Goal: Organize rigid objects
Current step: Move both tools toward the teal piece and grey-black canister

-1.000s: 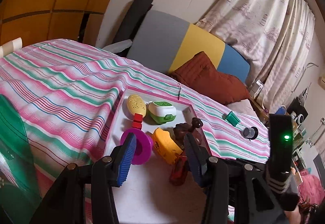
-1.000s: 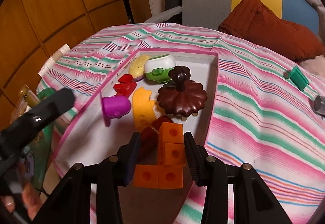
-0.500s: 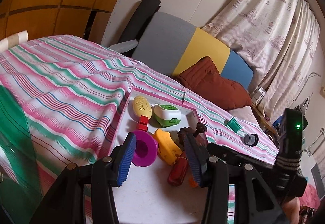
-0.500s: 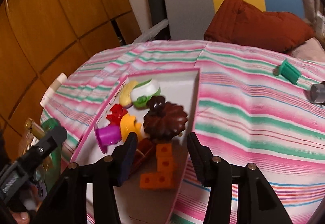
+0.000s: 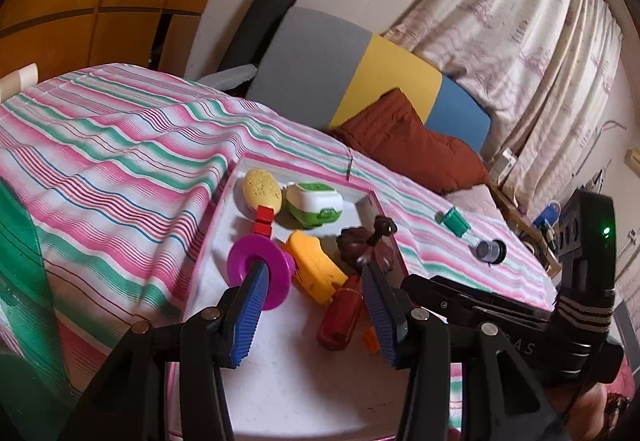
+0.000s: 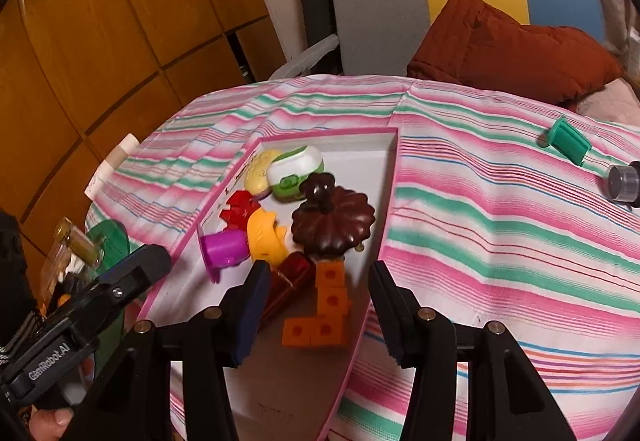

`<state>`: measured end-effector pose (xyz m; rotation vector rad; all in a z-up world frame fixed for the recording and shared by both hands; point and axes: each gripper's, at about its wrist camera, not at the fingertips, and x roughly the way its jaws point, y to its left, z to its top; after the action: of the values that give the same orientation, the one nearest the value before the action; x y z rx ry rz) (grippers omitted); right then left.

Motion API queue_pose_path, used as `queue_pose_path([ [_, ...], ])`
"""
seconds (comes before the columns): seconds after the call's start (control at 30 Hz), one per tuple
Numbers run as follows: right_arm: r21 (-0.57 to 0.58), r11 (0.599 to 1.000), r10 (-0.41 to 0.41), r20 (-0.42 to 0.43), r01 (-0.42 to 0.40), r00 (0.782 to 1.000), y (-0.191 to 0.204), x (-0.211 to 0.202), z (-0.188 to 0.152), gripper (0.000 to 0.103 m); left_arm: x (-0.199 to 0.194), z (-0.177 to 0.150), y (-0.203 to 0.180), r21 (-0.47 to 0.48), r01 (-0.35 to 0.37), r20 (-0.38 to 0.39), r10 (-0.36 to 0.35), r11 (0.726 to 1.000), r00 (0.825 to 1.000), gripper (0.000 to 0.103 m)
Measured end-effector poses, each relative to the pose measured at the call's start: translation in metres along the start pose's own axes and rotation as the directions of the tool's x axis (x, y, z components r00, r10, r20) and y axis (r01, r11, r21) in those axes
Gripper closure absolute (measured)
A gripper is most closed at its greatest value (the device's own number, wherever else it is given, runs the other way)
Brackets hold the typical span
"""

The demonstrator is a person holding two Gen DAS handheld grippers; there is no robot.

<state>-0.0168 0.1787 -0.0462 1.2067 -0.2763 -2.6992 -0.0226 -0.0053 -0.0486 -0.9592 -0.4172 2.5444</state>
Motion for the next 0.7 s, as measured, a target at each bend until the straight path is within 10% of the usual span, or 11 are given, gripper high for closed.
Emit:
queue_pose_path([
  [0.7, 0.062, 0.963, -0.257, -0.097, 0.263, 0.962, -0.153, -0.031, -0.030, 0.042, 0.019, -0.019, -0.080, 0.155, 0.129, -0.100, -0.115, 0.979, 0.988, 0.054],
])
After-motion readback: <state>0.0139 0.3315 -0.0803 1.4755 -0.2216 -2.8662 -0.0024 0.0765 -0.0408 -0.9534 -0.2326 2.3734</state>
